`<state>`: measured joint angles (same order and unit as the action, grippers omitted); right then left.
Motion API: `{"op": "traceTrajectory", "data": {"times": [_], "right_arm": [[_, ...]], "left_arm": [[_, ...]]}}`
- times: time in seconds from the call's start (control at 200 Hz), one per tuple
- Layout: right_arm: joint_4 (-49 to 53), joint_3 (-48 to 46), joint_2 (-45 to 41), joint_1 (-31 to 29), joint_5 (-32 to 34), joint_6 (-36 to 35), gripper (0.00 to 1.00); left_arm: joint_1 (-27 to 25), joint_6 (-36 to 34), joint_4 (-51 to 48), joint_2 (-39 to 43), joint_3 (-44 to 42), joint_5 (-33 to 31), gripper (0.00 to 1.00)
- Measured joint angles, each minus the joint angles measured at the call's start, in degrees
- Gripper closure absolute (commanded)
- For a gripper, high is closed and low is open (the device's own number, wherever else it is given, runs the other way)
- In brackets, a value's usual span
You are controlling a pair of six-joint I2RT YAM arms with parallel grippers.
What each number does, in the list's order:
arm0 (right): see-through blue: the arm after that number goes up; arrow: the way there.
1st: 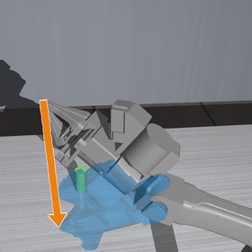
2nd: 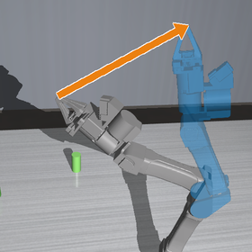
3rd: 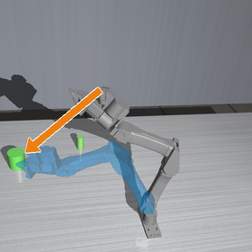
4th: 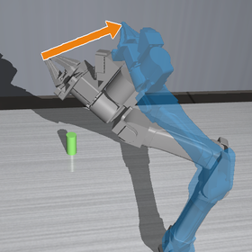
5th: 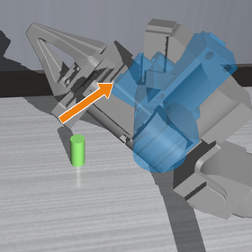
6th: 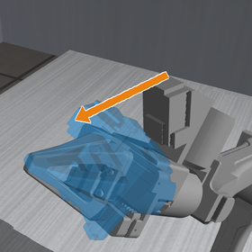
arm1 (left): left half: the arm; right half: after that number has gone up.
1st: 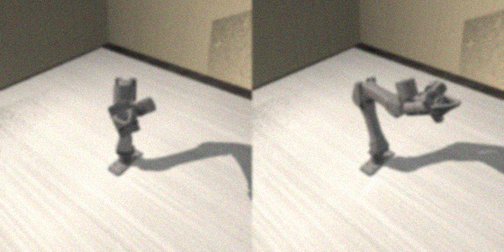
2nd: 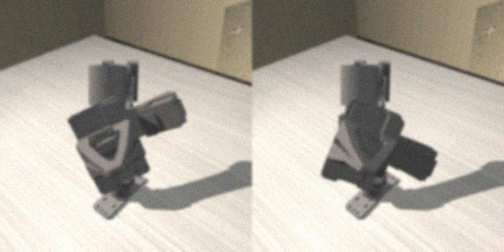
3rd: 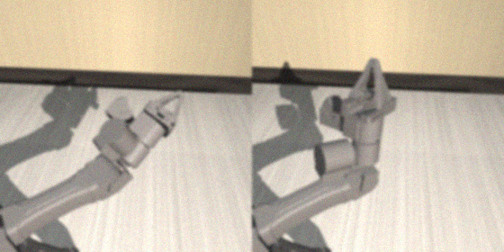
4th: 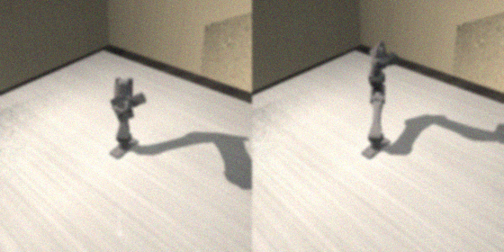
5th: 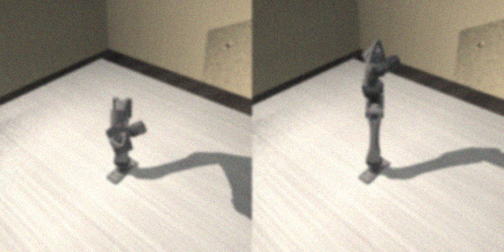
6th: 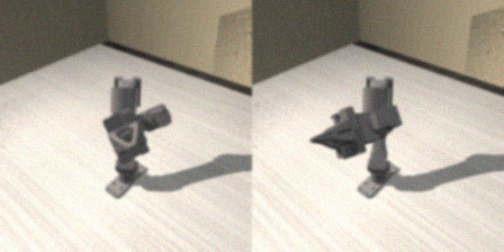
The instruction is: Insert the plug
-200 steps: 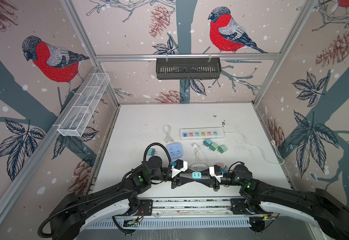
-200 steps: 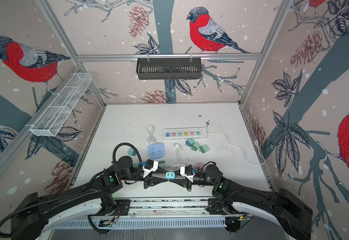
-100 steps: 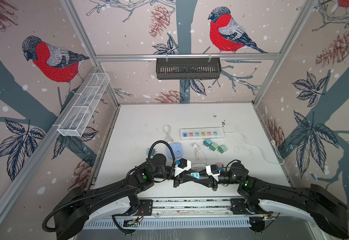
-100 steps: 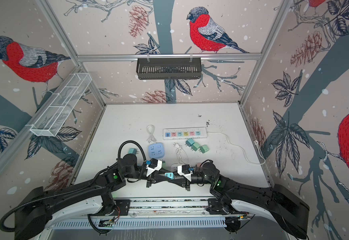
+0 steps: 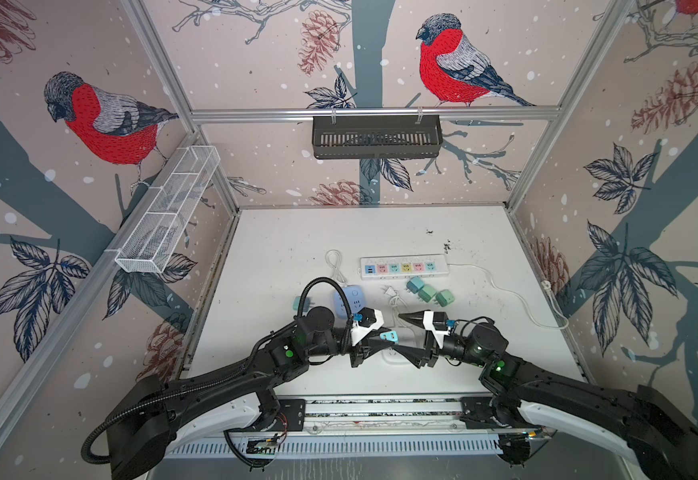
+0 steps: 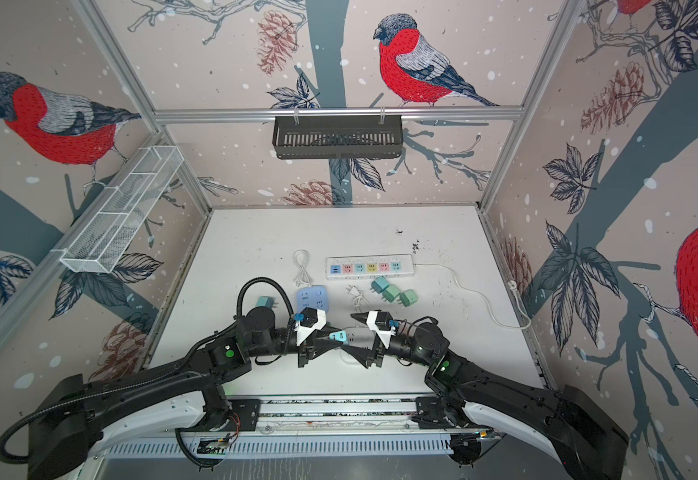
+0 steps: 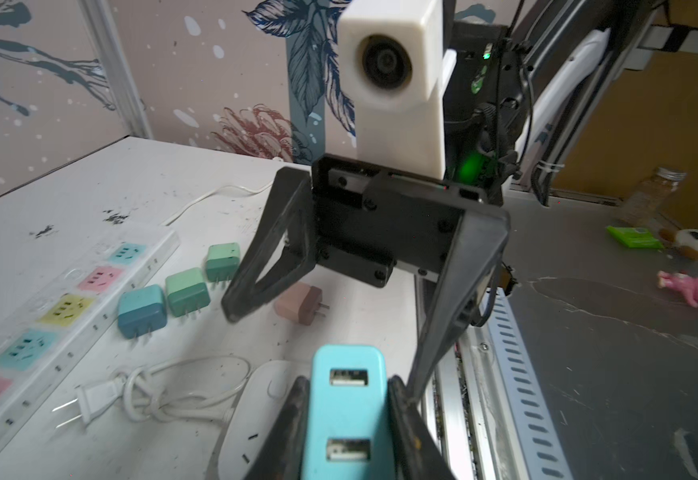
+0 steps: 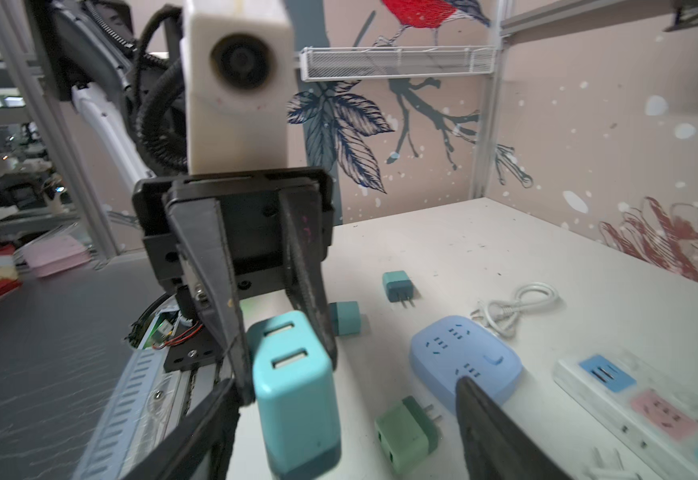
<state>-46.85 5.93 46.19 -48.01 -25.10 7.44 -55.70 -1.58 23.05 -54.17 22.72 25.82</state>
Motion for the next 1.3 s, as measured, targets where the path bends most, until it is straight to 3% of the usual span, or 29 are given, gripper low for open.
{"op": "traceTrajectory", "data": {"times": [0.095, 0.235, 0.465, 0.55, 0.705, 0.936, 1.301], "right_arm": [[0.3, -1.7, -3.3, 4.5, 3.3, 3.0, 0.14], [2.0, -3.0, -8.3, 6.6, 7.7, 5.3, 0.1], [8.6, -2.4, -13.3, 10.9, 26.4, 9.5, 0.03], [11.2, -2.1, -12.9, 15.0, 33.9, 12.2, 0.01], [13.3, -1.6, -9.0, 25.4, 41.7, 16.8, 0.0], [14.7, 1.1, -1.0, 39.2, 40.5, 21.3, 0.03], [11.9, 1.1, 3.0, 40.2, 39.6, 23.8, 0.01]], "left_arm": [[-0.1, -0.3, 0.1, 0.6, -2.9, -0.7, 1.0], [0.0, -2.0, 2.4, 1.2, -6.3, -3.5, 1.0], [-0.1, -5.0, 6.1, -0.2, -8.1, -3.1, 1.0], [-0.1, -5.8, 8.0, -0.8, -9.4, -1.8, 1.0], [-0.1, -8.3, 9.2, -4.0, -8.6, -0.3, 1.0], [-1.0, -10.8, 9.2, -11.6, -5.7, 2.8, 1.0], [-4.0, -11.9, 12.7, -16.6, -5.0, 3.8, 1.0]]}}
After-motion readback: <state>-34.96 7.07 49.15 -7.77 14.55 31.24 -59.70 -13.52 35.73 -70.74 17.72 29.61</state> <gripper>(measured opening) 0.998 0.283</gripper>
